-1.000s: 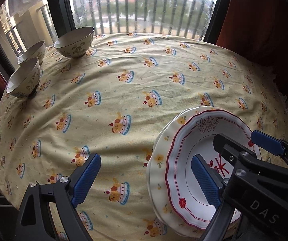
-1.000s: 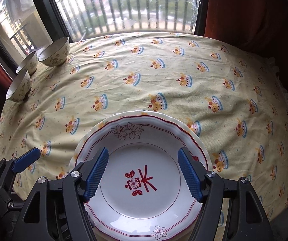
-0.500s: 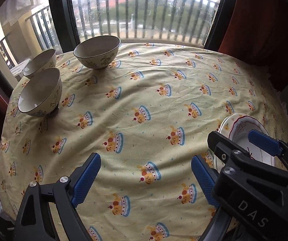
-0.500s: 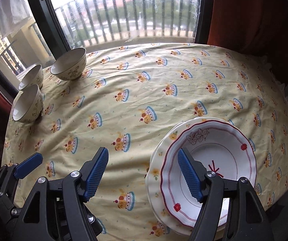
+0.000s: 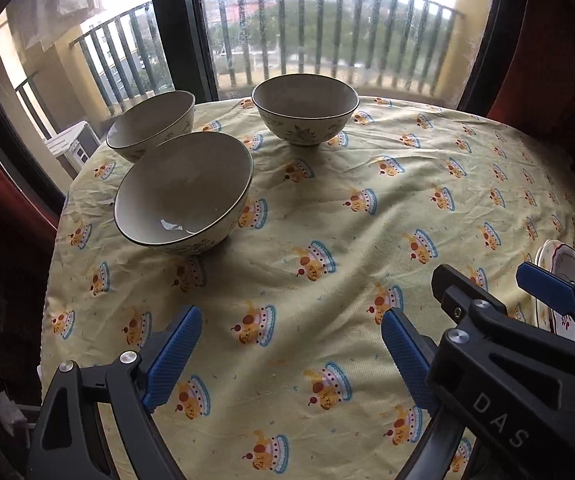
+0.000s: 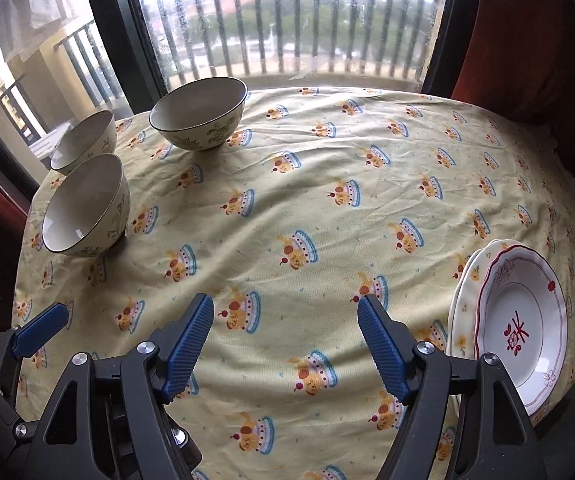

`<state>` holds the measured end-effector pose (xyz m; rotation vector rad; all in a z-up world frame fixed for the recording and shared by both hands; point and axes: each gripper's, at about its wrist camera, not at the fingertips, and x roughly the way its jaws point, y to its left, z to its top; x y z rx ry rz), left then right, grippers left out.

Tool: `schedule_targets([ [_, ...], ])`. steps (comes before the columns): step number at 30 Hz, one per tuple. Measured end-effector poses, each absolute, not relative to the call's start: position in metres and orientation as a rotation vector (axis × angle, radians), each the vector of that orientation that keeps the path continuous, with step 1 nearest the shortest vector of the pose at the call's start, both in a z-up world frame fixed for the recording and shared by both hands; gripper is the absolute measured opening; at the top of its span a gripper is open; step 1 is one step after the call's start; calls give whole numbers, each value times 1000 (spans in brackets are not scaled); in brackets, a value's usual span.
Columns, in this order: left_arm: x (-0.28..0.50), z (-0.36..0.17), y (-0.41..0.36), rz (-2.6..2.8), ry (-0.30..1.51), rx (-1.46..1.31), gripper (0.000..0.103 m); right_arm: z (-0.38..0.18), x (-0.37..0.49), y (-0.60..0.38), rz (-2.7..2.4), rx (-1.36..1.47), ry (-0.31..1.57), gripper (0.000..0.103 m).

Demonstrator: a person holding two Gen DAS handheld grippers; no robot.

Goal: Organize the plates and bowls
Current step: 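Move both grippers toward the large cream bowl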

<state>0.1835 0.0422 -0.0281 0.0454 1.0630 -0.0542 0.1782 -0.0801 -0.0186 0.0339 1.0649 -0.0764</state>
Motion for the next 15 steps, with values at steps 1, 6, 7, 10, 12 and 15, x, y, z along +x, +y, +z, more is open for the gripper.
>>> schedule_targets([
  [1,188,-28,49,-35,1061,50,92,-18,182,-74,-80,37,1061,78],
  [6,209,-28,82,-11,1040,33,92,-14,204,-40,-26,45,1048,78],
  [7,213,-28,89,-5,1033,21,92,-12,209,-32,-19,31,1042,78],
  [10,226,-26,107,28,1021,-10,92,-7,223,-14,-8,21,1010,78],
  [12,236,-27,116,36,1034,-17,92,-4,233,-4,-16,16,999,78],
  [15,248,-28,129,64,1025,-6,91,-4,247,10,-41,9,996,78],
])
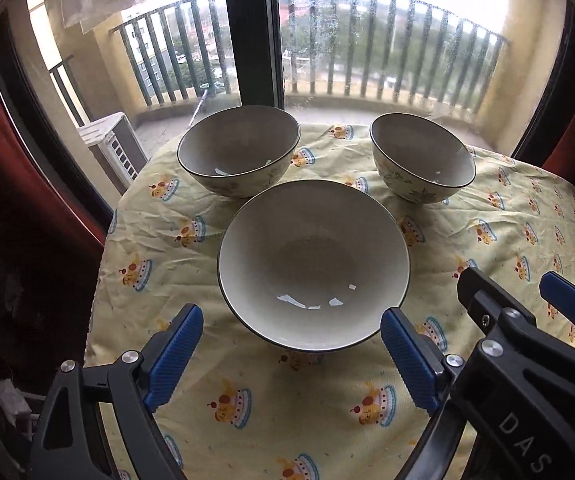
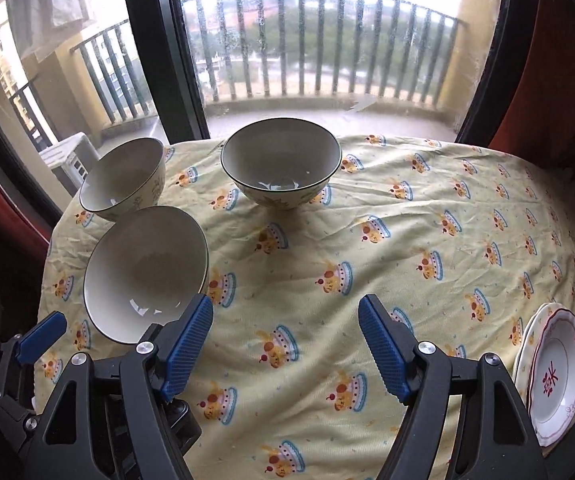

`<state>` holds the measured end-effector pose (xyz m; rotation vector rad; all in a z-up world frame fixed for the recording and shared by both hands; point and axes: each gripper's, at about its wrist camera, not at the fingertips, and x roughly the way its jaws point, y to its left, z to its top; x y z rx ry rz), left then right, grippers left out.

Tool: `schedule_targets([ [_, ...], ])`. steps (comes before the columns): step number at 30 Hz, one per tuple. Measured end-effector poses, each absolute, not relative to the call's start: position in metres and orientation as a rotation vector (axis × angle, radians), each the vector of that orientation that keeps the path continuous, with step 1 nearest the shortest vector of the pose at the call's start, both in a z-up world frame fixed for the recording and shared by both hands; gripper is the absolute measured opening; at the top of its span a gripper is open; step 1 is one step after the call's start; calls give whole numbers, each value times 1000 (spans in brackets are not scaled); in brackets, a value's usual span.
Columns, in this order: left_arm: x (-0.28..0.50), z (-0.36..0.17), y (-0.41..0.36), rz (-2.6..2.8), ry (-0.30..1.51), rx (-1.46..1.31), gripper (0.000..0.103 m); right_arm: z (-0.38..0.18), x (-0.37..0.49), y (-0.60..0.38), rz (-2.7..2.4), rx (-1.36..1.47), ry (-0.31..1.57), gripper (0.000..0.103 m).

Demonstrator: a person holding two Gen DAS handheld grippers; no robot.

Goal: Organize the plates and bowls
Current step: 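Move both grippers toward the large cream bowl, then close both grippers on the rim of the large cream bowl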

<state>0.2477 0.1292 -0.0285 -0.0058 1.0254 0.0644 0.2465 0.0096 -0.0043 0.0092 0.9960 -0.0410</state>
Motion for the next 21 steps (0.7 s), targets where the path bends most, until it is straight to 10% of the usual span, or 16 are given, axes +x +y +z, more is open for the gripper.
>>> schedule_targets([
  [8,282,-38,155,54,1012,-38,74,-14,280,36,-39,-1,987,77],
  [21,312,-60,166,52,1073,-33,36,-45,317,52,-5,51,1070,38],
])
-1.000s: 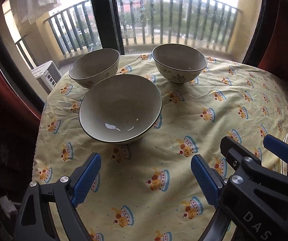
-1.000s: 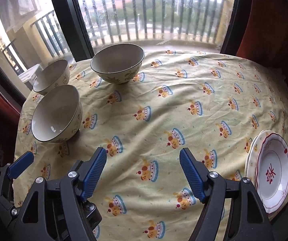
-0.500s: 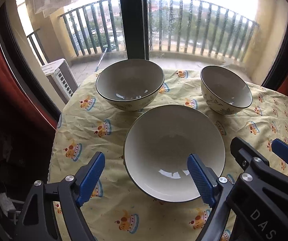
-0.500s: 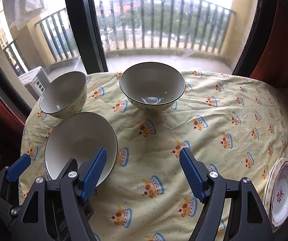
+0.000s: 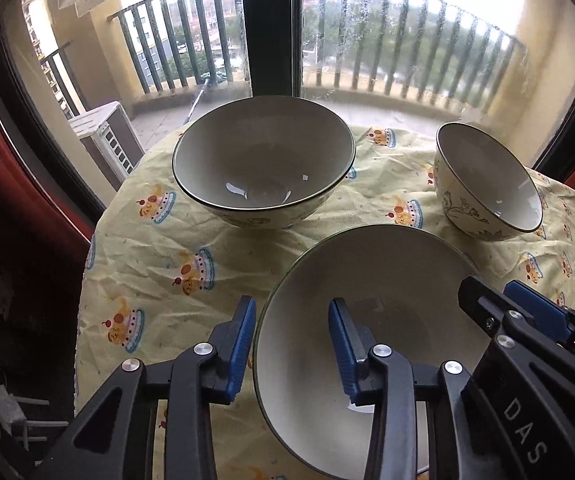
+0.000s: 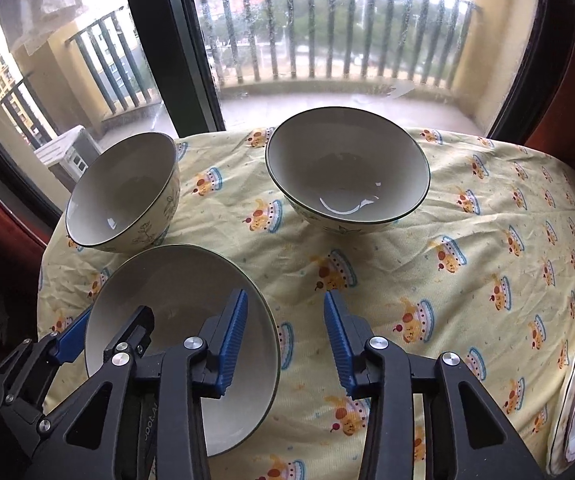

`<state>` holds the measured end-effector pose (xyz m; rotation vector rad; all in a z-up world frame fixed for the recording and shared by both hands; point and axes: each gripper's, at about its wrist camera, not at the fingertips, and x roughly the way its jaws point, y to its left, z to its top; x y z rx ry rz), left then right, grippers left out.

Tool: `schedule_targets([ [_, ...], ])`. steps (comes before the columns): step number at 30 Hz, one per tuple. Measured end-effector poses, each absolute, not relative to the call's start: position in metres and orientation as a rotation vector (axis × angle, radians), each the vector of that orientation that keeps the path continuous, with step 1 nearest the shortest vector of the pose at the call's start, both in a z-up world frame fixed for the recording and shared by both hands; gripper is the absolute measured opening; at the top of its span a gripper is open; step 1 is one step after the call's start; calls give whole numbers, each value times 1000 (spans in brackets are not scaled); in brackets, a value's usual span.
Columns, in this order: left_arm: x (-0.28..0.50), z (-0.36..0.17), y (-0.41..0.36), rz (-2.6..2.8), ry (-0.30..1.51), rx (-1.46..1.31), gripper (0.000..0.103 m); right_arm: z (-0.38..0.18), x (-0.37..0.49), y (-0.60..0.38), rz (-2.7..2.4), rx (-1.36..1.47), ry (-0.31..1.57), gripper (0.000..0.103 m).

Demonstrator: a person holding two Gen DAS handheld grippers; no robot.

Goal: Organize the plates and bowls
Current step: 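Close both grippers on the rim of the large cream bowl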

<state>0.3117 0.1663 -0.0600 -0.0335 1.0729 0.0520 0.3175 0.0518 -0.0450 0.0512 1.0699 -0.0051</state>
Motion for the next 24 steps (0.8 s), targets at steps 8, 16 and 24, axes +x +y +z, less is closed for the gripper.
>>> schedule_targets([
  [8,308,-60,170,59,1086,-37,23,-51,319,60,24,62,1093,19],
  [16,292,-57,162,35,1106,-36,23,-46,306,54,12,31,1084,19],
  [24,265,-45,135,-6,1102,-25,23,-35,277,29,-22,31,1077,19],
])
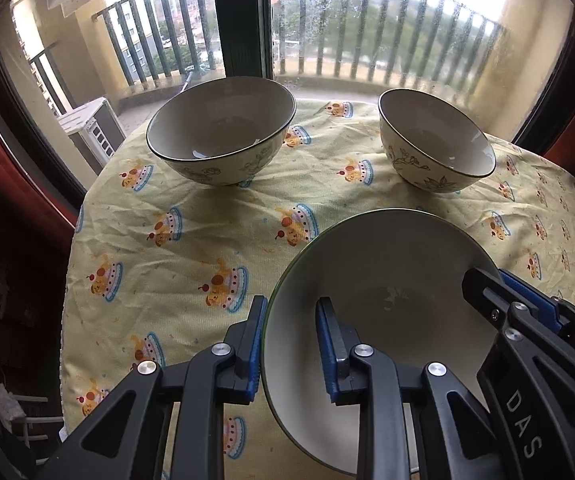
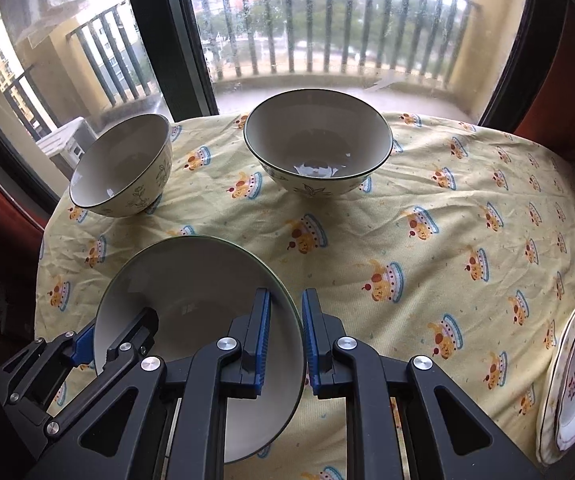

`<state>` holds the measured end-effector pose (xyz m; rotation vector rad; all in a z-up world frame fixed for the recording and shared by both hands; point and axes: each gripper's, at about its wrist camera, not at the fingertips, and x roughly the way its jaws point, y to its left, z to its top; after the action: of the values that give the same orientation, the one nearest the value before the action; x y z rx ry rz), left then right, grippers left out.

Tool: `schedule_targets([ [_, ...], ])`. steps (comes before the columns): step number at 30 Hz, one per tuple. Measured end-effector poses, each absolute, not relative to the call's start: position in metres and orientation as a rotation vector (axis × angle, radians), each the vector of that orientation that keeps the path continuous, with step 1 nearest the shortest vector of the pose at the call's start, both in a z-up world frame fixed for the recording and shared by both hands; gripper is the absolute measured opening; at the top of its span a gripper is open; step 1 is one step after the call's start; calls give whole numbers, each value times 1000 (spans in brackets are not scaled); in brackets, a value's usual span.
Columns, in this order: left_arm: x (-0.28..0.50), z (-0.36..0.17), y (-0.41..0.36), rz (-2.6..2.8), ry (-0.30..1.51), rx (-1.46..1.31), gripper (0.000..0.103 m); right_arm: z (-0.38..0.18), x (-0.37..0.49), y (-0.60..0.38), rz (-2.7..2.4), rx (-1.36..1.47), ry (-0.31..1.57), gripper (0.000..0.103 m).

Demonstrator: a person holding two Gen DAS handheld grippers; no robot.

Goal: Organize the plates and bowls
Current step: 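Close both grippers on the rim of the large cream bowl, then lift the large bowl with both grippers and carry it toward the plate stack, then lower the large bowl onto the cloth beside the plates and open both grippers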

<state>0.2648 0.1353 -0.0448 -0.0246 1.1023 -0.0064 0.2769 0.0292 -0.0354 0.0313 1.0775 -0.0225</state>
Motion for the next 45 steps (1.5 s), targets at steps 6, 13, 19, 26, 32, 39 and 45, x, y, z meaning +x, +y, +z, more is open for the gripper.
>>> schedule_targets([
  [6,242,-37,105,-24,1091,-12,23,-25,249,3,-40,23,1056,19],
  [13,218,-30,57,-66,1076,47,23,-18,215,-42,-84,74,1060,19],
  [19,197,-30,16,-62,1099,14,23,-13,194,-84,-84,60,1063,19],
  [26,178,-40,-25,-57,1125,-13,23,-18,176,-130,-74,47,1087,19],
  [32,165,-49,-49,-17,1140,-24,23,-28,167,-156,-32,24,1102,19],
  [39,157,-60,-67,13,1146,-39,23,-41,162,-176,2,-4,1120,19],
  [45,158,-59,-73,49,1114,-33,23,-46,163,-181,37,-15,1107,19],
])
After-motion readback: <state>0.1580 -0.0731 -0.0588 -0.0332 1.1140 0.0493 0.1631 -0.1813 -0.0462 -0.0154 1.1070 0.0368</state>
